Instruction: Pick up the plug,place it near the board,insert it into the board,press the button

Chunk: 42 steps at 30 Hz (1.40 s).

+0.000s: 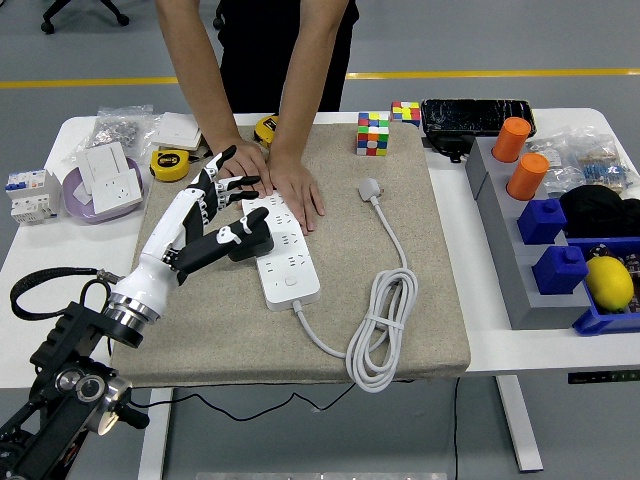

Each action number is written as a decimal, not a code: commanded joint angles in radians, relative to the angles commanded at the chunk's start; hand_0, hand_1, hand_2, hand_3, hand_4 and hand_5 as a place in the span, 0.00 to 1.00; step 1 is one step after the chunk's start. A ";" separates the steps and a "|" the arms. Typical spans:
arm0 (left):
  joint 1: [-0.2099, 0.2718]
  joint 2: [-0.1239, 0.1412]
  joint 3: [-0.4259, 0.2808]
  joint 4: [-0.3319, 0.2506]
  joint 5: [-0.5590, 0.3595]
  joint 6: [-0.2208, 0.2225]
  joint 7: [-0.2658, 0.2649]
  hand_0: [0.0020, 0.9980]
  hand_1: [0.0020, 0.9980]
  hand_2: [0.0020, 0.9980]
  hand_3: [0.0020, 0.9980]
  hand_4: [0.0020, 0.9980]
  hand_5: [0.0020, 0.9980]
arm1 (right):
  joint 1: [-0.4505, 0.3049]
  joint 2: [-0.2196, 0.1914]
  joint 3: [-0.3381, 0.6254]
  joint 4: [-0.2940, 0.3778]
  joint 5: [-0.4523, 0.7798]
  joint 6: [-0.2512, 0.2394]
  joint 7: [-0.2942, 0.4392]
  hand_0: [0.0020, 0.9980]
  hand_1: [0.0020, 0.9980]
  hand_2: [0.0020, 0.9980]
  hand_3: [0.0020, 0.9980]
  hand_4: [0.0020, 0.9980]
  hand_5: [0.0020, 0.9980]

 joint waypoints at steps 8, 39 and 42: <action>-0.019 0.044 -0.019 0.010 0.130 -0.084 0.175 0.61 0.70 0.63 1.00 0.87 0.27 | 0.002 0.000 0.007 0.000 -0.004 0.000 -0.001 0.80 0.70 0.71 0.75 1.00 1.00; -0.097 0.070 0.200 0.086 0.828 -0.205 0.326 0.17 0.03 0.15 0.82 0.51 0.00 | 0.002 0.000 0.010 0.000 -0.008 0.001 -0.001 0.80 0.70 0.71 0.75 1.00 1.00; -0.095 0.070 0.206 0.094 0.828 -0.204 0.326 0.17 0.03 0.15 0.83 0.50 0.00 | 0.001 0.000 0.005 0.000 -0.004 0.000 0.000 0.80 0.70 0.71 0.75 1.00 1.00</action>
